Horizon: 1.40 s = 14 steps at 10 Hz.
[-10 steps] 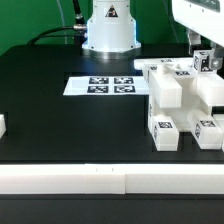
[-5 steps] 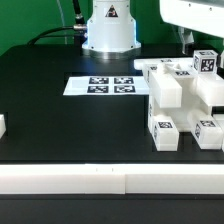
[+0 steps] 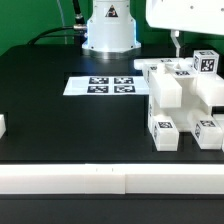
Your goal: Assemble chair
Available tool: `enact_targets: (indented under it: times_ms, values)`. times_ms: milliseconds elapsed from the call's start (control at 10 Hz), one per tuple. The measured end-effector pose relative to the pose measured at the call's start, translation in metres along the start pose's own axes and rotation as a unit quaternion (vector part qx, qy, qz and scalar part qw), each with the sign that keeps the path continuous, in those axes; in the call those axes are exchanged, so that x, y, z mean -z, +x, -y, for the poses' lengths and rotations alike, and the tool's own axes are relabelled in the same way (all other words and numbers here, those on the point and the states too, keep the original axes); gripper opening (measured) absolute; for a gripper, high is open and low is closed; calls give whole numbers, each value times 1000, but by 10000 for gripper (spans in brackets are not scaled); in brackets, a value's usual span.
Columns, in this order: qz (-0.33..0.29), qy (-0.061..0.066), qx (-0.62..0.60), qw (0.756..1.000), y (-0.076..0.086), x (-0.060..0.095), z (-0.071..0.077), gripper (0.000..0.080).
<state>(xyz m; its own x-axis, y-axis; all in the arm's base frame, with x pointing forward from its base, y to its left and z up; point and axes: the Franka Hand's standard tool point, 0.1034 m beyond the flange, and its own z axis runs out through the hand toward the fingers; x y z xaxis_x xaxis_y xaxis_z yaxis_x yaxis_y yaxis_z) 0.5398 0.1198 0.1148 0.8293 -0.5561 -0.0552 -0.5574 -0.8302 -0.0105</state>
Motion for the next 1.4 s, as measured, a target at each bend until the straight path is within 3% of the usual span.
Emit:
enact_targets:
  times_ms: [600,800,900,1000,1400]
  values:
    - [-1,-4,195,981,0,-1,-1,649]
    - [-1,-5,200,980,-1,-1,-1,392]
    - [-1,-5,200,980,-1,-1,-1,392]
    - [-1,-5,200,980,0,-1,-1,285]
    - [0,-4,169,986,-1,-1,-1,285]
